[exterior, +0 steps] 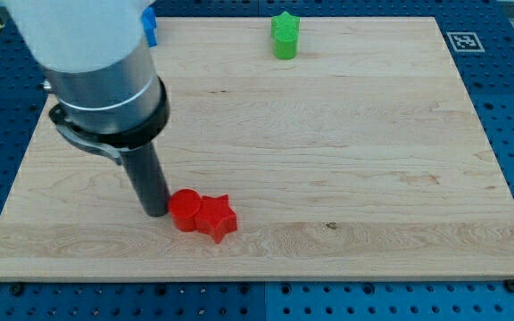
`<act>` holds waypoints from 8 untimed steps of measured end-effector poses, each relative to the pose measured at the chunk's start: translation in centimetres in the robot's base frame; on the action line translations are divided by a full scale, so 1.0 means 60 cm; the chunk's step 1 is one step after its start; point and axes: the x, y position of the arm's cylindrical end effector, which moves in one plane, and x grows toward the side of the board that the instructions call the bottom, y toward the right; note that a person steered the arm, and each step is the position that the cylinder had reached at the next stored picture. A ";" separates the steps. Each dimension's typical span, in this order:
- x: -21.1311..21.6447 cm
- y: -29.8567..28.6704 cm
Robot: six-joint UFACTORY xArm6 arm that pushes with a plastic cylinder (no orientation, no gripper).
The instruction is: Slide the red star closer to the green circle
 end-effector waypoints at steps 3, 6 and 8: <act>0.098 0.011; 0.080 0.126; 0.075 0.162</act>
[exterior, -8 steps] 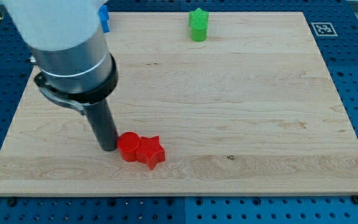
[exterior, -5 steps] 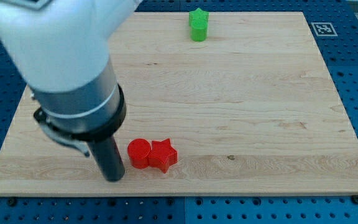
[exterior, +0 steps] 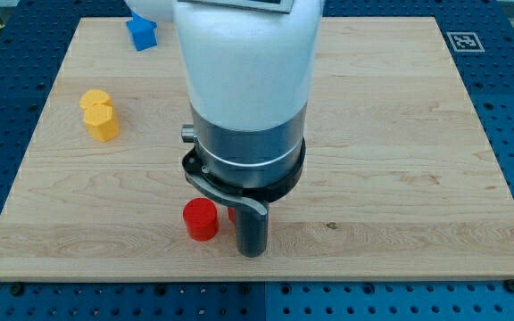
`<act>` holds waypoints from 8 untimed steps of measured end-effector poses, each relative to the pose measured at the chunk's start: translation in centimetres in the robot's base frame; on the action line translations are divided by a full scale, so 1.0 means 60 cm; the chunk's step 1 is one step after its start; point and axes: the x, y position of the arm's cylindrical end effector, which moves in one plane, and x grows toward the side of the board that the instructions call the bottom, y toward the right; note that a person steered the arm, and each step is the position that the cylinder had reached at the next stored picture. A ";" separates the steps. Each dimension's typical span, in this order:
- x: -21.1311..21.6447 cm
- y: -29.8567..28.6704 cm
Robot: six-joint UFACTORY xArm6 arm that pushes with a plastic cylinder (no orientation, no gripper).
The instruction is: Slide the red star closer to the green circle
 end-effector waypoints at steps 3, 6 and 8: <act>-0.074 -0.032; -0.106 0.057; -0.172 0.061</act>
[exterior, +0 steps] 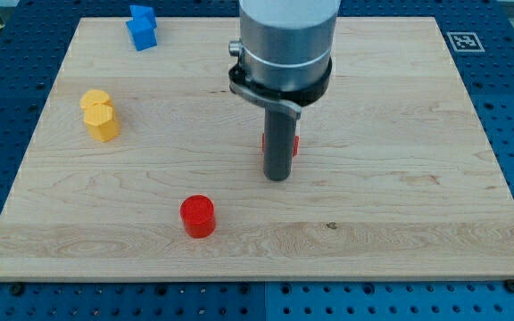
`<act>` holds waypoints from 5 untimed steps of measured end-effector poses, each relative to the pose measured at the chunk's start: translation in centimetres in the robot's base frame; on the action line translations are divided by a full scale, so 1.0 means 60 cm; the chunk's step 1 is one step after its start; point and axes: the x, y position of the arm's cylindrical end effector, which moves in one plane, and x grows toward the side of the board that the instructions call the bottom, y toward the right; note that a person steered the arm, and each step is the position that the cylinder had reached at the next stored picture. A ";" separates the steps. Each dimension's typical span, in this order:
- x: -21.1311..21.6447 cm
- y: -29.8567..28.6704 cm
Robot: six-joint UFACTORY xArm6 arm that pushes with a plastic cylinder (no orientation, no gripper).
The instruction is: Slide the red star closer to the green circle
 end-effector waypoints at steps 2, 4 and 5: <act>-0.102 0.019; -0.236 0.019; -0.274 0.026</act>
